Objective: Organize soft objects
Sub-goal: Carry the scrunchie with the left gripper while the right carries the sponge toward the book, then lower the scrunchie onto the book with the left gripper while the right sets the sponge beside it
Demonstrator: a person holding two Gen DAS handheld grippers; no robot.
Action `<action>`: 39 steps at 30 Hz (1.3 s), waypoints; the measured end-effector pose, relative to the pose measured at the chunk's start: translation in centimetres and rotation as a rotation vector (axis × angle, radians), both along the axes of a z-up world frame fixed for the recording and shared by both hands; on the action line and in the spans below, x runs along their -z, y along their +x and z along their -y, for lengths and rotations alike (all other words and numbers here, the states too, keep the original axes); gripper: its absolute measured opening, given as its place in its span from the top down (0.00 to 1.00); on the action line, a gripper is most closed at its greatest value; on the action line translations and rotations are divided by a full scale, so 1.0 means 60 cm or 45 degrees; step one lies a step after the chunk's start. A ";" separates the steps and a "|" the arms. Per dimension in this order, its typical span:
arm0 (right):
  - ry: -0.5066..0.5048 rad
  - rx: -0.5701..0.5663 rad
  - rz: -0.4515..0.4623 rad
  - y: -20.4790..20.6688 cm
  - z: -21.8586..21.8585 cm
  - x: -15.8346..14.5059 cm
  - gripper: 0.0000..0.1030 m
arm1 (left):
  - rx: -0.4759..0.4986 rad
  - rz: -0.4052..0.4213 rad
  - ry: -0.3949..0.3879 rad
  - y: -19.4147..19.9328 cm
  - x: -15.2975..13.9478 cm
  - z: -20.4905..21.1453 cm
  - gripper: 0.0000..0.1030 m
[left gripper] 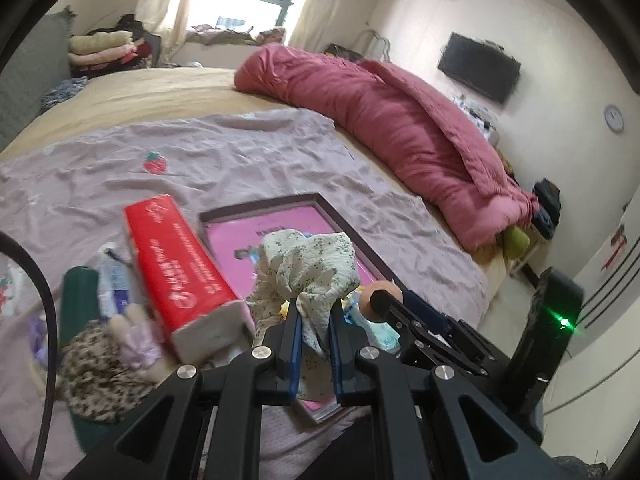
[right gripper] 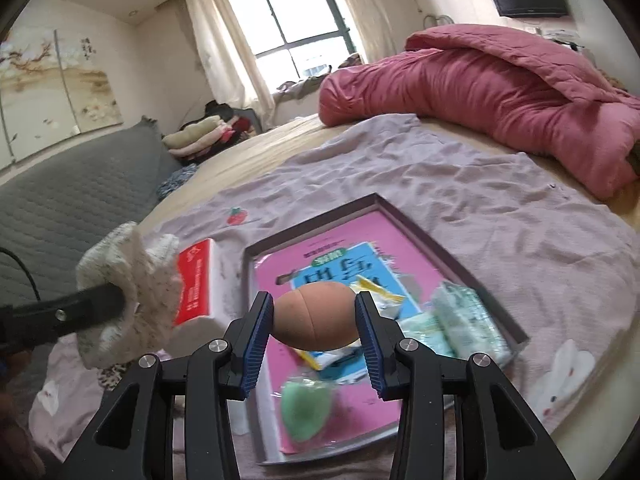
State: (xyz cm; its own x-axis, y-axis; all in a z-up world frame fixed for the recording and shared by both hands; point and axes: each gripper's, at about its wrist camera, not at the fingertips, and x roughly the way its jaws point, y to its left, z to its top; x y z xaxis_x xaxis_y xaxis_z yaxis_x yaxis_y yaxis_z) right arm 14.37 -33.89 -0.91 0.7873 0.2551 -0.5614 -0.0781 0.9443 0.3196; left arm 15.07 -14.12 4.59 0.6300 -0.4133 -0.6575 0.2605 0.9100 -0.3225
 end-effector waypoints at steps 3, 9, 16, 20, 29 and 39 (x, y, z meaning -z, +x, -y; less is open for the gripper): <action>0.007 0.022 -0.023 0.000 0.012 0.004 0.58 | 0.044 -0.027 0.021 0.015 0.018 0.030 0.88; 0.027 0.034 -0.050 0.005 0.023 0.011 0.58 | 0.099 -0.092 0.083 0.044 0.062 0.070 0.88; -0.020 -0.013 -0.131 0.019 0.013 0.024 0.58 | 0.101 -0.121 0.076 0.070 0.083 0.078 0.88; -0.032 -0.040 -0.202 0.029 0.009 0.039 0.57 | 0.099 -0.148 0.058 0.085 0.093 0.078 0.88; -0.036 -0.066 -0.302 0.044 0.007 0.066 0.57 | 0.103 -0.187 0.068 0.098 0.118 0.086 0.88; -0.034 -0.069 -0.376 0.055 0.006 0.084 0.54 | 0.112 -0.225 0.073 0.101 0.141 0.091 0.88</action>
